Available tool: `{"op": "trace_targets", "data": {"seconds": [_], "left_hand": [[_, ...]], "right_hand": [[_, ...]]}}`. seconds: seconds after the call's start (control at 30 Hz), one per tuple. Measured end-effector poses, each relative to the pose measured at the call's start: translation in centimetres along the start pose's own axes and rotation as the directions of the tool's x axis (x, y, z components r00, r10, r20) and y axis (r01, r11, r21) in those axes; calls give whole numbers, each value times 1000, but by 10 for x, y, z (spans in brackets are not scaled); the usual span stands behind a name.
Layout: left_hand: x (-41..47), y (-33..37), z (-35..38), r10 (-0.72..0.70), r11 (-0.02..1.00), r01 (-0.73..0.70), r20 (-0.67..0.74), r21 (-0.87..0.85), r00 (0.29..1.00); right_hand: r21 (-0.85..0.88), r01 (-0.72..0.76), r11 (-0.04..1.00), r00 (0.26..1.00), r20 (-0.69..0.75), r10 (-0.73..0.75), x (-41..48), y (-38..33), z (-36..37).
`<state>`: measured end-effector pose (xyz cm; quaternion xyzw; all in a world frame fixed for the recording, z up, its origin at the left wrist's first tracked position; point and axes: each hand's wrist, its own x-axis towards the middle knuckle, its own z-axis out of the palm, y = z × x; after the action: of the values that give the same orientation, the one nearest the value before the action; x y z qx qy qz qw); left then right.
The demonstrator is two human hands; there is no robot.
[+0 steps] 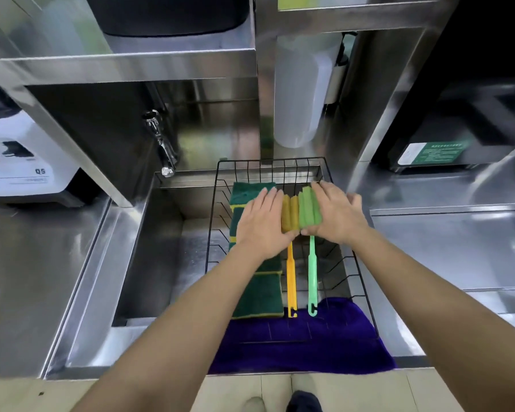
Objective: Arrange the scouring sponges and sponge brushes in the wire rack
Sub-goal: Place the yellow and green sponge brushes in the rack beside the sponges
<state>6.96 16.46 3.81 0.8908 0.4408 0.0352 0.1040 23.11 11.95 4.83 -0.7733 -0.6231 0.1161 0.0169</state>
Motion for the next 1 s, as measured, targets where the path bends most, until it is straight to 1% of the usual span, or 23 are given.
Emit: {"op": "trace_targets", "data": {"seconds": [0.17, 0.27, 0.4, 0.5, 0.63, 0.73, 0.87, 1.0], "left_hand": [[35, -1, 8, 95, 989, -111, 150, 101, 984], [47, 1, 15, 105, 984, -133, 212, 119, 972], [55, -3, 25, 109, 981, -142, 233, 131, 966], [54, -4, 30, 137, 975, -175, 255, 133, 957], [58, -6, 30, 167, 959, -206, 201, 193, 965], [62, -9, 29, 160, 963, -195, 188, 184, 969], [61, -10, 30, 149, 965, -185, 190, 187, 970], [58, -7, 32, 139, 958, -189, 228, 217, 964]], "right_hand": [[-148, 85, 985, 994, 85, -73, 9, 5, -2], [-183, 101, 978, 991, 108, -82, 15, 9, -1], [-183, 130, 974, 987, 114, -111, 22, 12, 2], [-186, 178, 966, 982, 102, -162, 26, 15, 5], [-205, 224, 953, 972, 118, -203, 33, 19, 8], [-256, 240, 936, 965, 167, -202, 38, 17, 8], [-276, 246, 929, 949, 266, -172, 44, 11, 6], [-288, 240, 927, 947, 277, -159, 47, 12, 10]]}}
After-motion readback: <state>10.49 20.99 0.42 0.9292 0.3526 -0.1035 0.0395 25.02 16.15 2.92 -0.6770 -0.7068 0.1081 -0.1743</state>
